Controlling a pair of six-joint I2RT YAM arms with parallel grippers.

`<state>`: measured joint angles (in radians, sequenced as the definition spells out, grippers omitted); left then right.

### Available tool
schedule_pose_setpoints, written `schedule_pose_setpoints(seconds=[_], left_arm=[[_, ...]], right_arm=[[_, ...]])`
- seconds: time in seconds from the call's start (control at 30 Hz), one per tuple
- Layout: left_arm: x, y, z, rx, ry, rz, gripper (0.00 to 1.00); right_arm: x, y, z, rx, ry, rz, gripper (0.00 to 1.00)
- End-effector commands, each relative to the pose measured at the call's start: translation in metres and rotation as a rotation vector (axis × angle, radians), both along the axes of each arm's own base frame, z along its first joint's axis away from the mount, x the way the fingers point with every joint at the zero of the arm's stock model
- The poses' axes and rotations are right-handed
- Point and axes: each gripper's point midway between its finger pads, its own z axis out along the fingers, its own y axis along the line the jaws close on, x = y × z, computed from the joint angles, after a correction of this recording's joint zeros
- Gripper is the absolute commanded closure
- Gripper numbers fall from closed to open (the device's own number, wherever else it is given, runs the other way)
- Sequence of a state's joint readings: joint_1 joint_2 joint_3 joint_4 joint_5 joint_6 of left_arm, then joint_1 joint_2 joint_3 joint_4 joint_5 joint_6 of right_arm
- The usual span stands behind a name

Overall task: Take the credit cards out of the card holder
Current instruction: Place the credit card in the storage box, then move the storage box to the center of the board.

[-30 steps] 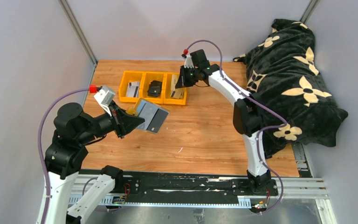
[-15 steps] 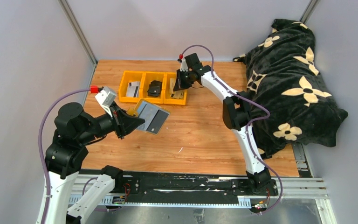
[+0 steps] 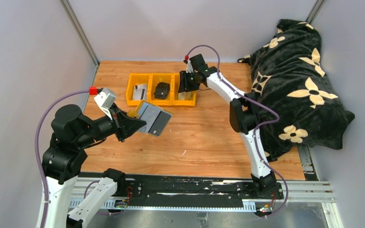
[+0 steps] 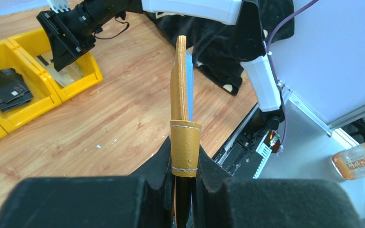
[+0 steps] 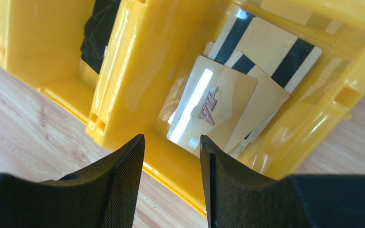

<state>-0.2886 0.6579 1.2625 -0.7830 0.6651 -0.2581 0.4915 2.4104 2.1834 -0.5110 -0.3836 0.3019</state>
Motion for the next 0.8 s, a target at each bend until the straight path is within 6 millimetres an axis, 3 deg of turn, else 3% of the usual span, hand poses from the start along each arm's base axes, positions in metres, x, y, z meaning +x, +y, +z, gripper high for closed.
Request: schedule_pose_setpoints(seconds=[0.0, 0.1, 0.27, 0.57, 0.67, 0.77], left_arm=[[-0.006, 0.003, 0.012, -0.002, -0.05, 0.0, 1.0], [-0.008, 0.004, 0.013, -0.003, -0.057, 0.004, 1.0], [-0.011, 0.004, 0.016, -0.007, -0.066, 0.001, 1.0], [-0.015, 0.002, 0.016, -0.014, -0.059, -0.023, 1.0], [-0.019, 0.0, 0.016, -0.02, -0.059, -0.041, 1.0], [-0.023, 0.001, 0.017, -0.023, -0.066, -0.046, 1.0]], right_arm=[[-0.006, -0.037, 0.003, -0.136, -0.013, -0.07, 0.5], [-0.01, -0.051, 0.009, -0.178, -0.035, -0.113, 0.52], [-0.035, -0.077, 0.004, -0.244, -0.029, -0.151, 0.56], [-0.085, -0.117, -0.02, -0.33, 0.033, -0.174, 0.55], [-0.093, -0.122, -0.007, -0.317, 0.021, -0.189, 0.53], [-0.094, -0.124, 0.023, -0.289, -0.053, -0.23, 0.4]])
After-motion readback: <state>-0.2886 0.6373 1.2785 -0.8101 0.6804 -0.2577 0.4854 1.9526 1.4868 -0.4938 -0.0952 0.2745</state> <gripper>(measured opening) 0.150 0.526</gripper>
